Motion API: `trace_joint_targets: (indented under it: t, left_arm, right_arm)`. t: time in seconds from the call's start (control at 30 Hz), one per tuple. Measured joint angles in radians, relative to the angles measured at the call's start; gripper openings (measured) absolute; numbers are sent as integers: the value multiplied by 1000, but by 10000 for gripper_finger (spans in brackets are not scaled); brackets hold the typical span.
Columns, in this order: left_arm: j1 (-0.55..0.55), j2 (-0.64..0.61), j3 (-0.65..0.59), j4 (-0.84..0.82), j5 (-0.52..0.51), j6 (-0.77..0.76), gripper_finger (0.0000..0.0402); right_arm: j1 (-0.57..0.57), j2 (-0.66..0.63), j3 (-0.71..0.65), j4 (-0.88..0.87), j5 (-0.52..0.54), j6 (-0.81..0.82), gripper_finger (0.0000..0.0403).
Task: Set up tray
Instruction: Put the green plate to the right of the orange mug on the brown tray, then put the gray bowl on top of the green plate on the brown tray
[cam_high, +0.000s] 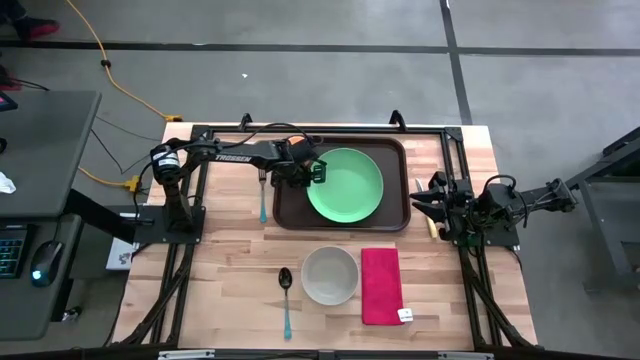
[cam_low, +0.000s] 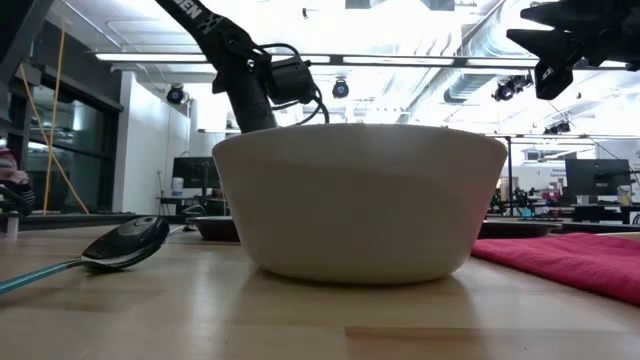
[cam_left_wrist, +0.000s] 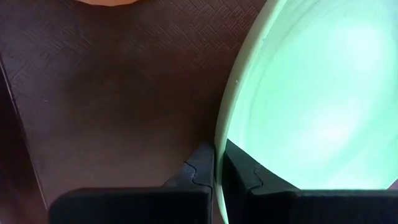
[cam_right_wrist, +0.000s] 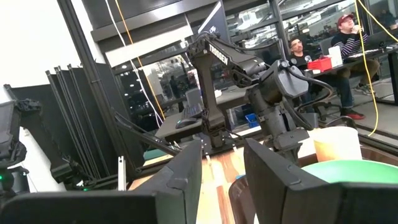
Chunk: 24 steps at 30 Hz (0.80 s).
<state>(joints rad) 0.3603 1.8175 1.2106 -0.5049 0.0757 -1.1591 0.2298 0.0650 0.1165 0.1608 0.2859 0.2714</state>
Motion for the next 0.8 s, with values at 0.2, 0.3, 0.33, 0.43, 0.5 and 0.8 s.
trace_joint_targets:
  t: [0.2, 0.3, 0.33, 0.43, 0.5, 0.8]
  left_arm:
    - [0, 0, 0, 1, 0, 9, 49]
    - [0, 0, 0, 2, 0, 11, 71]
    - [0, 0, 0, 1, 0, 11, 81]
    - [0, 0, 0, 2, 0, 11, 116]
    - [0, 0, 0, 2, 6, 11, 139]
    - [0, 0, 0, 1, 42, 11, 203]
  right_arm:
    - [0, 0, 0, 0, 0, 0, 99]
    - [0, 0, 0, 0, 0, 0, 99]
    - [0, 0, 0, 0, 0, 0, 99]
    - [0, 0, 0, 0, 0, 0, 99]
    - [0, 0, 0, 0, 0, 0, 99]
    - [0, 0, 0, 0, 0, 0, 99]
